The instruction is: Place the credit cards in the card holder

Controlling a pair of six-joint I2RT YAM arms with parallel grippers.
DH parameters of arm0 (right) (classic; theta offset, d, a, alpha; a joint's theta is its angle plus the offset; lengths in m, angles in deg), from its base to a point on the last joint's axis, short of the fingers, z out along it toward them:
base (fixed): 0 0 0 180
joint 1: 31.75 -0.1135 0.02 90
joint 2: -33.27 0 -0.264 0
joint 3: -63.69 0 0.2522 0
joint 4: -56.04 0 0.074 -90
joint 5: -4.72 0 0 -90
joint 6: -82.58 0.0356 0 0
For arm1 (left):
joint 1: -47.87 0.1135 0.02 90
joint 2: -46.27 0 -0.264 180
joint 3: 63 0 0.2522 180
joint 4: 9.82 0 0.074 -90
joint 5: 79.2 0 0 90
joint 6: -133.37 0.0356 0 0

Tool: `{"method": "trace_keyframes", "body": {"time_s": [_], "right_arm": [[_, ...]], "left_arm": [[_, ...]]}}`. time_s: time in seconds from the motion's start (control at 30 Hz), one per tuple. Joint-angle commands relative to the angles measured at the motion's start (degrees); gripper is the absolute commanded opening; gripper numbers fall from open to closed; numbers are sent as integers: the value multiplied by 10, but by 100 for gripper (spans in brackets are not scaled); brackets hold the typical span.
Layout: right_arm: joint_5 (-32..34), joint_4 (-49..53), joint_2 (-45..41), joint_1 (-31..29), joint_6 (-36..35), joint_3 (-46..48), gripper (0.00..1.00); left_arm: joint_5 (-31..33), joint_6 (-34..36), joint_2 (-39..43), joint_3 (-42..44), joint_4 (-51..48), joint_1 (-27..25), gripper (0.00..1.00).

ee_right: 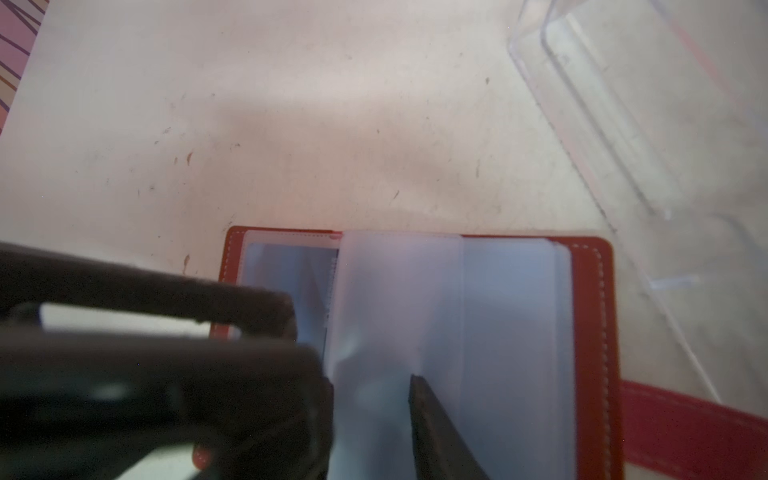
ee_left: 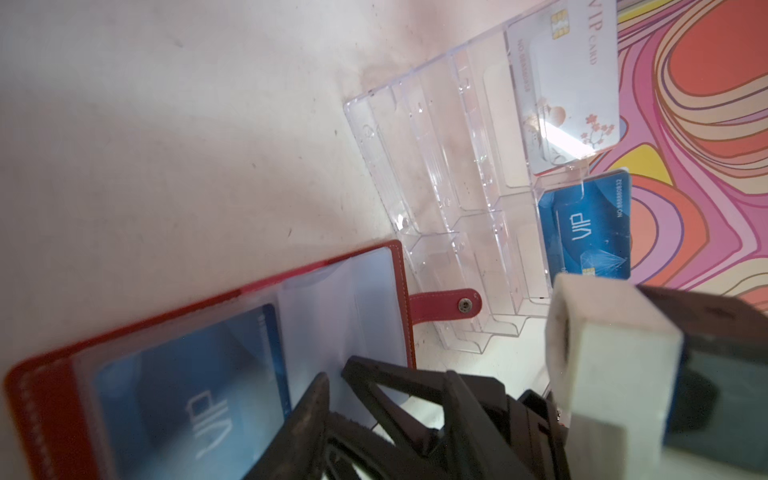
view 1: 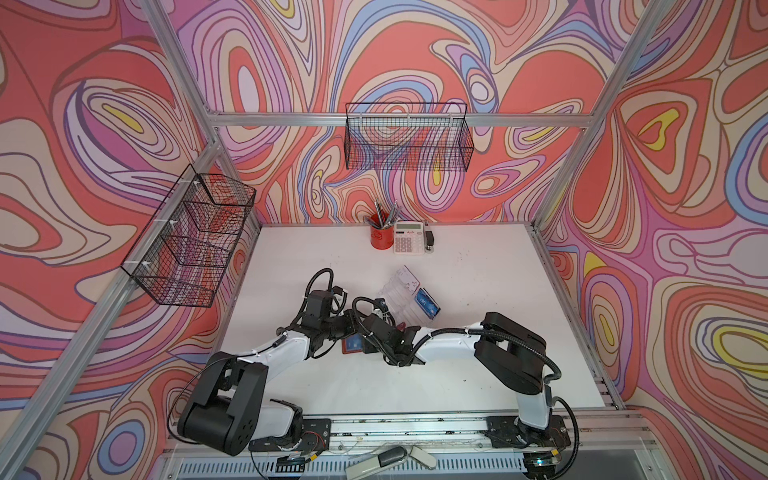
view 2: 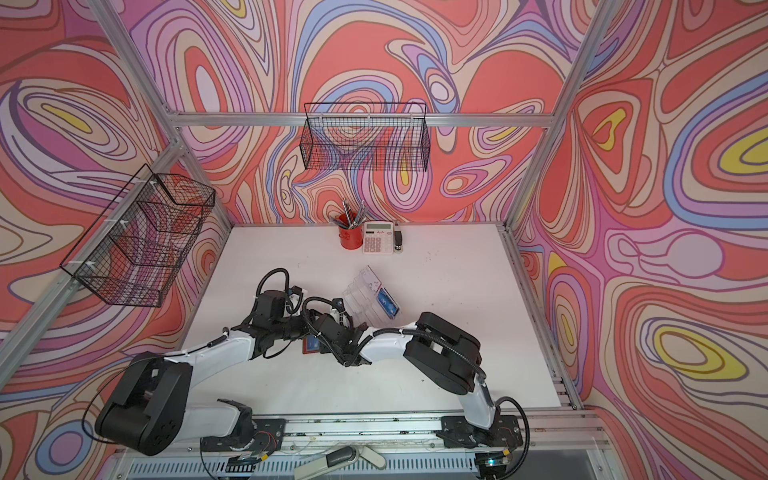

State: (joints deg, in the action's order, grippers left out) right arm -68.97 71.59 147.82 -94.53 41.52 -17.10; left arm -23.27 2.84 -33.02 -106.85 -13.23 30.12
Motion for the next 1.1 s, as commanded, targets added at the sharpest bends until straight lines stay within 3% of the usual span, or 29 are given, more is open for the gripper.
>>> {"method": "trace_keyframes", "body": {"time_s": [0.0, 0.2, 0.47, 0.87, 1.07], "right_arm": [[-16, 3, 23, -4, 11, 9, 33], [-17, 1, 23, -4, 12, 13, 33], [-14, 6, 13, -4, 11, 11, 33], [8, -19, -64, 6, 28, 73, 40], [-55, -92, -50, 33, 43, 119, 41]], "left_arm": [[-20, 11, -38, -26, -4, -23, 34], [-7, 28, -114, -73, -74, -22, 20], [111, 49, -123, -104, -189, -20, 13], [102, 54, -134, -110, -199, -12, 9], [100, 55, -132, -110, -198, -12, 9]]}}
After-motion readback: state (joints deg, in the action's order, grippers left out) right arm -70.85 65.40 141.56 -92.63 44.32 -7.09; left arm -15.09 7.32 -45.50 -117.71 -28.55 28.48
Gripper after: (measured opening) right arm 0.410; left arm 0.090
